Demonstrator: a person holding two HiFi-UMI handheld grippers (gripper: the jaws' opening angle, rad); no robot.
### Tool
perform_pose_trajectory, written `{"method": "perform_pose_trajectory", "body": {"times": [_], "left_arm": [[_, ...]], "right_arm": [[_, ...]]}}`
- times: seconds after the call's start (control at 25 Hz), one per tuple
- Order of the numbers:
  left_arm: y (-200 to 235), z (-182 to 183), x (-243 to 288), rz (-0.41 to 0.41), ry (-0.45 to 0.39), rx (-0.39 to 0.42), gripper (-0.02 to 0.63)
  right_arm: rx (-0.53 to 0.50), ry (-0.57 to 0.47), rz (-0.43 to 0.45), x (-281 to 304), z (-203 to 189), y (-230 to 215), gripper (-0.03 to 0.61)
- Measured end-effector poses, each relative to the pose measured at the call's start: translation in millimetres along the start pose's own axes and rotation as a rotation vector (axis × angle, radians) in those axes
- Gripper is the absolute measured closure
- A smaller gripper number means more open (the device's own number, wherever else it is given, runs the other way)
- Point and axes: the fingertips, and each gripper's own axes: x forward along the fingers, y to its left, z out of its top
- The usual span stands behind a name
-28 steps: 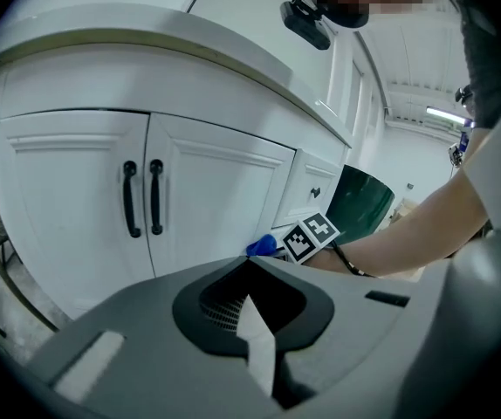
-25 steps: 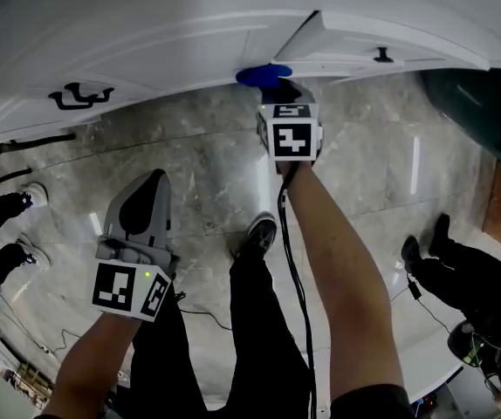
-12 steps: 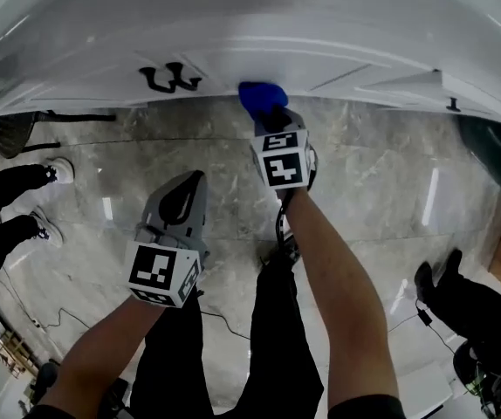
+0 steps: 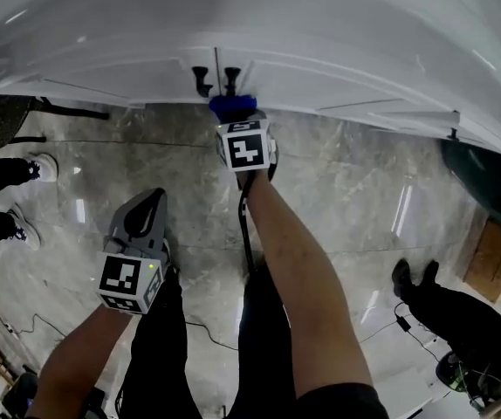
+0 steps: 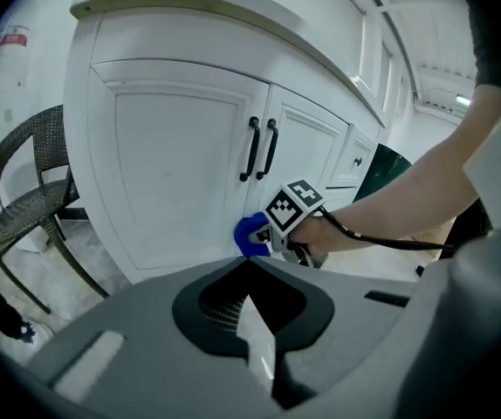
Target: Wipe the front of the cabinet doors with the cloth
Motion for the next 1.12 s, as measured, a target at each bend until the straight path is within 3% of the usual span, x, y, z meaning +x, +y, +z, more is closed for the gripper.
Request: {"method": "perform_pose_trajectory", "body": {"times": [0.32, 0.52, 0.76, 0.92, 1.12], "left_arm": [[-39.6, -19.8, 26.9, -0.012, 0.01, -0.009, 0.615], [-96.4, -25.4, 42.8, -0.059, 0.044, -0.039, 0.615], [-132.7, -0.2, 57.1, -0.089, 0.011, -0.02, 0.615], [-131.8, -2.6, 55.7, -0.084, 0.019, -0.038, 0.615], [-118.6, -22.7, 41.6, -0.088, 0.044, -0.016, 0.615]], "right_arm": [[-0.074, -0.015, -0.164, -32.5, -22.3, -109.0, 0.526], [-0.023, -0.012, -0.238, -71.4, -45.1, -172.0, 0.526], [0.008, -0.001, -0.293, -111.1, -56.5, -226.0, 0.526], [0.037, 0.003, -0.317, -114.2, -67.1, -229.4, 0.526], [0.054, 0.033, -0.218, -88.7, -89.4, -172.0, 0.528]]}}
